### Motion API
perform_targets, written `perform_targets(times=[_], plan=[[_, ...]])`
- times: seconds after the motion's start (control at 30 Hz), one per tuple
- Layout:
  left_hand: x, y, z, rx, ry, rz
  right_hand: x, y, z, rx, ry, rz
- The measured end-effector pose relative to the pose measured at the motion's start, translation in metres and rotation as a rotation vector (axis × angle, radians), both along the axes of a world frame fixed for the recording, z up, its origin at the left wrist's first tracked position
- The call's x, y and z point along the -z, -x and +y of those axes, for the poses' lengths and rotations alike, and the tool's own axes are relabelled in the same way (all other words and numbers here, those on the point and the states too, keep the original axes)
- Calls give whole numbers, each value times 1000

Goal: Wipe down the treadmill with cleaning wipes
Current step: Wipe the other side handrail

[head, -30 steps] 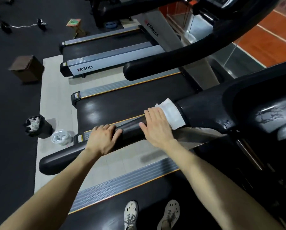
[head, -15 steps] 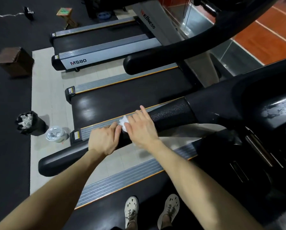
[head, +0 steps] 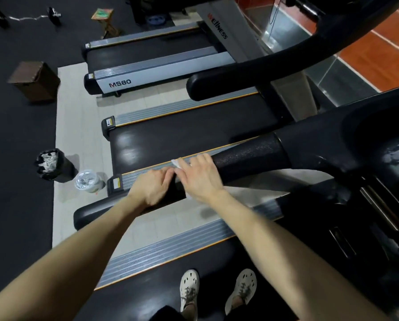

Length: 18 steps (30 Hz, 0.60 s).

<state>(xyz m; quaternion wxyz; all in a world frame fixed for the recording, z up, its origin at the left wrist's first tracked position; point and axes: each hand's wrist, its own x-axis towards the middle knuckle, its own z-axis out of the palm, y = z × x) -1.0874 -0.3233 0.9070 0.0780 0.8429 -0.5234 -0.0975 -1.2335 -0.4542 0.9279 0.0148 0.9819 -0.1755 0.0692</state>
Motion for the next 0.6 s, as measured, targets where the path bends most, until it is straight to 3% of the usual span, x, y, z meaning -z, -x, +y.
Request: perform_targets(times=[0.1,0.2,0.3,0.47,0.6], plan=[[1,-32,53,-58,-31,-50,-11,31,-63,-30,150,149],[2,-38,85,-103,-83,-139,-22,77,-120,208,280,47],[2,-34,74,-129,-98,-222,-27,46,-79,385,244,-4],[10,-44,85,-44,-110,-232,1,-42,84,-48,-79,-42],[7,-57,85,-95,-125,20,-7,-19,27,-157,65,-69]])
